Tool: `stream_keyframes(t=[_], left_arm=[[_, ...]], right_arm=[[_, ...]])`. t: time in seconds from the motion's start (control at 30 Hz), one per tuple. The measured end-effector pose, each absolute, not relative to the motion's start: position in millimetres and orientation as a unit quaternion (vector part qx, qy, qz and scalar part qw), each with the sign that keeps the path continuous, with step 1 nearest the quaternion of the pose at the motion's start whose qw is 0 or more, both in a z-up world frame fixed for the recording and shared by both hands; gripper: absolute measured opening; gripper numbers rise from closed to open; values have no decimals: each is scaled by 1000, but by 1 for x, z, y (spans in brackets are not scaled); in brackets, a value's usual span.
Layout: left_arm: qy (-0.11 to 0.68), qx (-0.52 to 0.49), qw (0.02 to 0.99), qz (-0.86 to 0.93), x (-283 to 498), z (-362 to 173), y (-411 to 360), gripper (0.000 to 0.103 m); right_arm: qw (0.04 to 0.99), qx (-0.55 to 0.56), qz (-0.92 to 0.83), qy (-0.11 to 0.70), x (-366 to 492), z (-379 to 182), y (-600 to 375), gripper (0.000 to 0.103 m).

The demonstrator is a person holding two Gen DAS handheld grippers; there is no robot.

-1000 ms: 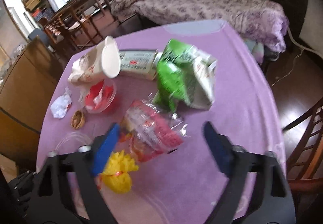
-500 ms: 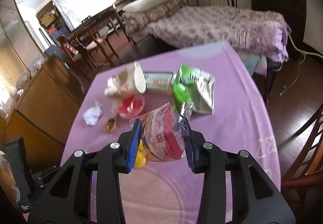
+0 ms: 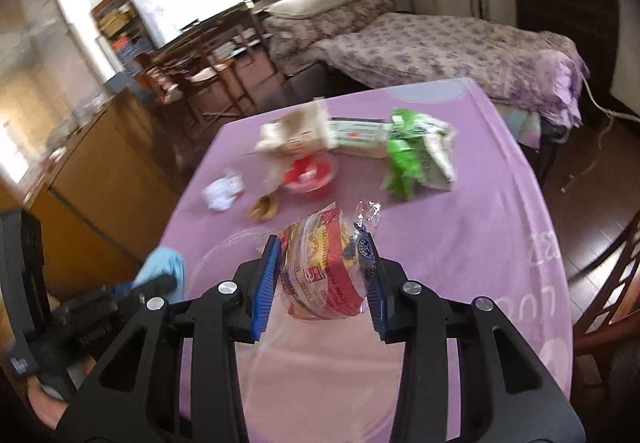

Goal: Collect trash
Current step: 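Carry mask and wrapper to the red wastebasket and open both grippers over it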

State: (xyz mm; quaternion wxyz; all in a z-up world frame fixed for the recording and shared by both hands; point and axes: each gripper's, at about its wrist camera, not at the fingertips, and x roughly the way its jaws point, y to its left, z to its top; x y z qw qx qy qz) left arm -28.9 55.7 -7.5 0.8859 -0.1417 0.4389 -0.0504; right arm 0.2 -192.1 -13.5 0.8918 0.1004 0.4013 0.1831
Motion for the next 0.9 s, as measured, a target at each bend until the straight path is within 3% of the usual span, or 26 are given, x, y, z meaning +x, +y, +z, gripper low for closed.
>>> stream_keyframes(t=[0.37, 0.7, 0.9], left_arm=[[389, -187, 901, 32, -107, 28, 155, 23], [403, -239, 871, 152, -187, -2, 266, 23], [420, -271, 840, 211, -235, -31, 321, 23]], right_arm=[[849, 17, 350, 396, -63, 18, -62, 40], [778, -62, 458, 427, -106, 30, 67, 40], [724, -99, 488, 478, -125, 11, 146, 40]])
